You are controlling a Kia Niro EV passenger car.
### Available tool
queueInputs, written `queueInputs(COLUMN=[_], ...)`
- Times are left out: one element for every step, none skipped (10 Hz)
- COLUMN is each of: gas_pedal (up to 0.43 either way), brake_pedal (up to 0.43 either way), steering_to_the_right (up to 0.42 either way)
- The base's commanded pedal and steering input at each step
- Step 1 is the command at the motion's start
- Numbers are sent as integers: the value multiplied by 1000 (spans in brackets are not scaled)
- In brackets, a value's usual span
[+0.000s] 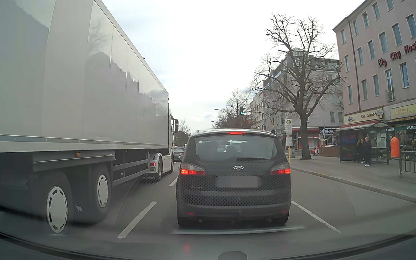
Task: Follow the waypoints while adhering to traffic rules and regulations
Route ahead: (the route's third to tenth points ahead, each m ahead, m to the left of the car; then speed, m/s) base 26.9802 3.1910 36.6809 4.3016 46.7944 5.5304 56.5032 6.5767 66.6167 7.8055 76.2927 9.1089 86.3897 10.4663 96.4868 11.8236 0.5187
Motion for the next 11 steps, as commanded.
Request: queueInputs(gas_pedal=[0, 0, 0, 0, 0, 0, 0, 0, 0, 0, 0], brake_pedal=[140, 171, 189, 195, 195, 195, 195, 195, 195, 195, 195], steering_to_the_right=[-13, -13, -13, -13, -13, -13, -13, -13, -13, -13, -13])
